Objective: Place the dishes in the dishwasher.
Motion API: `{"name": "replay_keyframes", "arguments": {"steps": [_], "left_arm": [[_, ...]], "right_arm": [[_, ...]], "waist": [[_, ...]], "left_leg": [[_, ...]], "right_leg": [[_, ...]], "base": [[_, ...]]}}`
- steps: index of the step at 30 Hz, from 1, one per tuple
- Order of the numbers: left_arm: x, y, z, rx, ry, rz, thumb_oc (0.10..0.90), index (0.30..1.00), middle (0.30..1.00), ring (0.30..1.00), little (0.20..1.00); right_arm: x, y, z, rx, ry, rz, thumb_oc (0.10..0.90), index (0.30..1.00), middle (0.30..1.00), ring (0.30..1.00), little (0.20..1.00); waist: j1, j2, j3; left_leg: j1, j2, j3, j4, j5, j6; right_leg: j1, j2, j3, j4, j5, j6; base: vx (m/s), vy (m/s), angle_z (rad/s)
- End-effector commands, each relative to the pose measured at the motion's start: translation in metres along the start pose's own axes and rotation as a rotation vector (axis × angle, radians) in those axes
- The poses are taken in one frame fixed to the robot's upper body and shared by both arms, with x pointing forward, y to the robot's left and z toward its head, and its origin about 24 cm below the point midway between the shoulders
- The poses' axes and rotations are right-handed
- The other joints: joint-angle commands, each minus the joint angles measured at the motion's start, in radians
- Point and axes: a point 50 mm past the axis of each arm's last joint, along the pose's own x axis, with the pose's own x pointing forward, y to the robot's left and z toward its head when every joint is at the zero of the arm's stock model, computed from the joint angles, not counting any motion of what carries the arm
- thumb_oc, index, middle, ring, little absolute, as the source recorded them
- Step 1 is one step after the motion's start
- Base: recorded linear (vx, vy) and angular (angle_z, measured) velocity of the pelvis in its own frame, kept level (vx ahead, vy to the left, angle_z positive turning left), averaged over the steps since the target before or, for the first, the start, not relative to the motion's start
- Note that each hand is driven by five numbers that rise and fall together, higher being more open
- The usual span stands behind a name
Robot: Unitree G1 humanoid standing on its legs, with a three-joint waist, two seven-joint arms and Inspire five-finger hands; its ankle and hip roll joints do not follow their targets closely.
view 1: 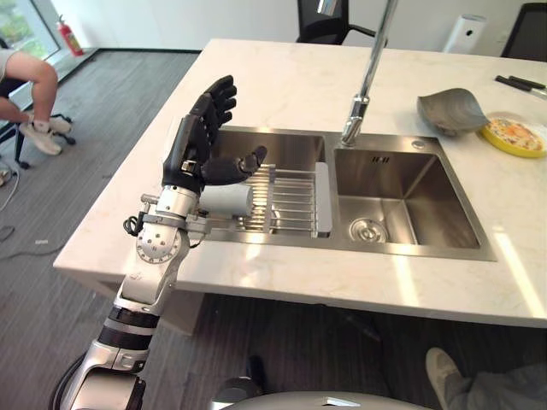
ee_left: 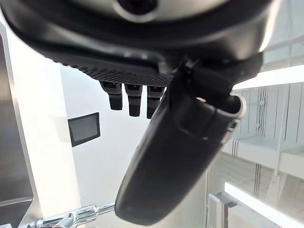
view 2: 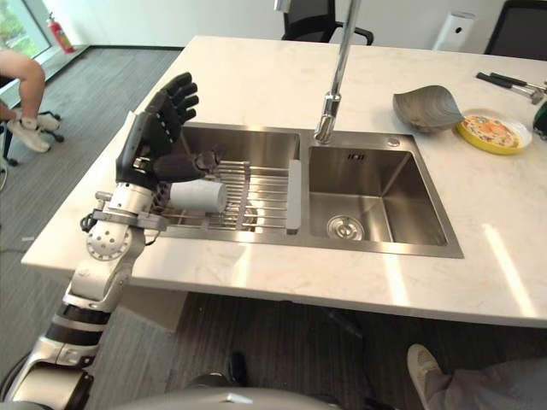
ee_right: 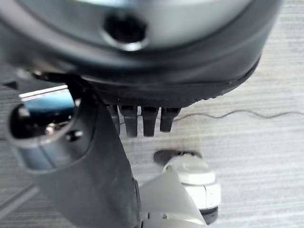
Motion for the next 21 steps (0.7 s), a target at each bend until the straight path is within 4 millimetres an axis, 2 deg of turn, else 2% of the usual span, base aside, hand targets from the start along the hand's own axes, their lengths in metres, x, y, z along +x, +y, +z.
{"name": "replay_keyframes", "arguments": {"steps": [1,2,3,4,6,7,9,11,15,21], "left_arm": [[0.021,0.002,0.043,0.196,-0.23,-0.075,0.8,0.9,0.9,0.9,0.9],[0.021,0.006,0.044,0.26,-0.226,-0.084,0.8,0.9,0.9,0.9,0.9],[0.021,0.007,0.043,0.361,-0.218,-0.125,0.8,0.9,0.9,0.9,0.9],[0.018,0.009,0.04,0.387,-0.203,-0.13,0.8,0.9,0.9,0.9,0.9],[0.018,0.01,0.035,0.406,-0.178,-0.14,0.8,0.9,0.9,0.9,0.9],[0.015,0.015,0.027,0.462,-0.131,-0.154,0.8,0.9,0.9,0.9,0.9],[0.015,0.018,0.024,0.492,-0.114,-0.16,0.8,0.9,0.9,0.9,0.9],[0.015,0.028,0.016,0.584,-0.06,-0.17,0.8,0.9,0.9,0.9,0.9],[0.016,0.041,0.011,0.707,-0.005,-0.186,0.8,0.9,0.9,0.9,0.9],[0.018,0.054,0.009,0.863,0.039,-0.229,0.8,0.9,0.9,0.9,0.9]], "right_arm": [[-0.005,-0.019,-0.017,-0.034,0.097,0.003,0.8,0.9,0.9,0.9,0.9],[-0.006,-0.027,-0.017,-0.013,0.099,-0.016,0.8,0.9,0.9,0.9,0.9],[-0.008,-0.034,-0.018,-0.011,0.101,-0.033,0.8,0.9,0.9,0.9,0.9],[-0.009,-0.036,-0.021,-0.006,0.114,-0.039,0.8,0.9,0.9,0.9,0.9],[-0.01,-0.037,-0.025,-0.005,0.129,-0.041,0.8,0.9,0.9,0.9,0.9],[-0.013,-0.041,-0.034,-0.006,0.153,-0.048,0.8,0.9,0.9,0.9,0.9],[-0.014,-0.045,-0.036,-0.003,0.156,-0.056,0.8,0.9,0.9,0.9,0.9],[-0.02,-0.059,-0.044,0.018,0.174,-0.098,0.8,0.9,0.9,0.9,0.9],[-0.025,-0.073,-0.049,0.052,0.181,-0.129,0.8,0.9,0.9,0.9,0.9],[-0.024,-0.069,-0.049,0.037,0.18,-0.107,0.8,0.9,0.9,0.9,0.9]], "waist": [[0.012,0.013,-0.018],[0.01,0.016,-0.015],[0.003,0.017,-0.006],[-0.002,0.015,0.0],[-0.003,0.015,-0.002],[-0.006,0.013,-0.009],[-0.006,0.01,-0.014],[-0.003,0.002,-0.024],[-0.006,0.0,-0.029],[-0.007,0.004,-0.035]], "left_leg": [[-0.043,0.029,-0.107,0.053,-0.047,-0.048],[-0.033,0.024,-0.114,0.049,-0.054,-0.046],[-0.029,0.015,-0.133,0.046,-0.061,-0.048],[-0.025,0.014,-0.137,0.045,-0.057,-0.052],[-0.02,0.017,-0.136,0.038,-0.057,-0.053],[-0.011,0.024,-0.126,0.017,-0.052,-0.059],[-0.011,0.029,-0.122,0.009,-0.051,-0.064],[-0.021,0.041,-0.124,0.006,-0.047,-0.085],[-0.015,0.048,-0.142,0.006,-0.048,-0.097],[-0.008,0.052,-0.151,0.006,-0.047,-0.108]], "right_leg": [[-0.109,0.036,0.038,0.12,0.064,0.01],[-0.127,0.04,0.038,0.097,0.061,0.006],[-0.132,0.054,0.03,0.01,0.049,-0.006],[-0.135,0.048,0.031,-0.008,0.083,0.006],[-0.119,0.05,0.024,-0.051,0.071,0.003],[-0.093,0.051,0.015,-0.134,0.07,0.0],[-0.079,0.052,0.005,-0.167,0.078,0.0],[-0.048,0.058,-0.034,-0.226,0.092,0.002],[-0.031,0.071,-0.061,-0.255,0.09,0.0],[-0.013,0.072,-0.086,-0.255,0.073,0.001]], "base": [[0.01,0.101,-0.4],[0.07,-0.005,0.02],[0.07,-0.029,0.11],[0.09,-0.06,0.25],[0.06,-0.058,0.34],[0.06,-0.059,0.38],[0.05,-0.106,0.18],[0.04,-0.134,0.0],[0.05,-0.083,0.13],[0.04,-0.039,0.13]]}}
